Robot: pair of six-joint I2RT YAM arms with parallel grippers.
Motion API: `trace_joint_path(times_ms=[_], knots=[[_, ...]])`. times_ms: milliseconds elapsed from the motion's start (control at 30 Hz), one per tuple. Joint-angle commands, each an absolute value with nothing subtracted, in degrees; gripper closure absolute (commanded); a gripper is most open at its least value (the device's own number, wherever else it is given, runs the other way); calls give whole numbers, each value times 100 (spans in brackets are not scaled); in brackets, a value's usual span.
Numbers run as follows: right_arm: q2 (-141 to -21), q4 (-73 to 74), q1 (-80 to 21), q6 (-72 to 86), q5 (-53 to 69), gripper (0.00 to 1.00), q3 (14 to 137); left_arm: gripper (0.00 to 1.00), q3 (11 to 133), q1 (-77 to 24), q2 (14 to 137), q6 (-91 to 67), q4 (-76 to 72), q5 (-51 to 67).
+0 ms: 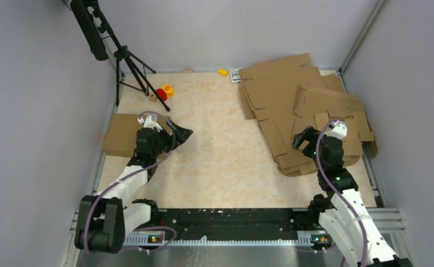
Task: Fold the paper box
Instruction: Pick up the paper box from the paper box.
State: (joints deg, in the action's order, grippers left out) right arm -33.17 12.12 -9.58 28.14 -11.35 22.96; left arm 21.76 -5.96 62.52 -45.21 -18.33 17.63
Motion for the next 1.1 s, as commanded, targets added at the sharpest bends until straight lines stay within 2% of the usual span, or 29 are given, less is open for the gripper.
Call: trace_joint_path(times_ms=[0, 200, 400, 700, 967, 1067], knots=[[-3252, 1283, -969, 2777, -1205, 11, 2697, 1, 2288, -719, 6126, -4327, -2538, 2255], [-3251, 973, -968, 2540, -829, 12, 2593, 1, 2353, -1328, 6057, -3822, -2655, 2006], [-3519, 1068, -971, 2428, -1192, 12, 2866, 1, 2317, -1977, 5840, -3390, -2729, 1638], [-5300, 1174, -961, 2179, -2030, 12, 3729, 1, 2250, -2211, 6029, -3186, -3290, 2217], [-6613, 1349, -932, 1792, -3770, 12, 4431, 1, 2315, -2315, 6078, -3199, -3313, 2334], [-6853, 1351, -769, 1912, -3745, 13, 4482, 1, 2312, -2318, 6073, -3199, -3296, 2319]])
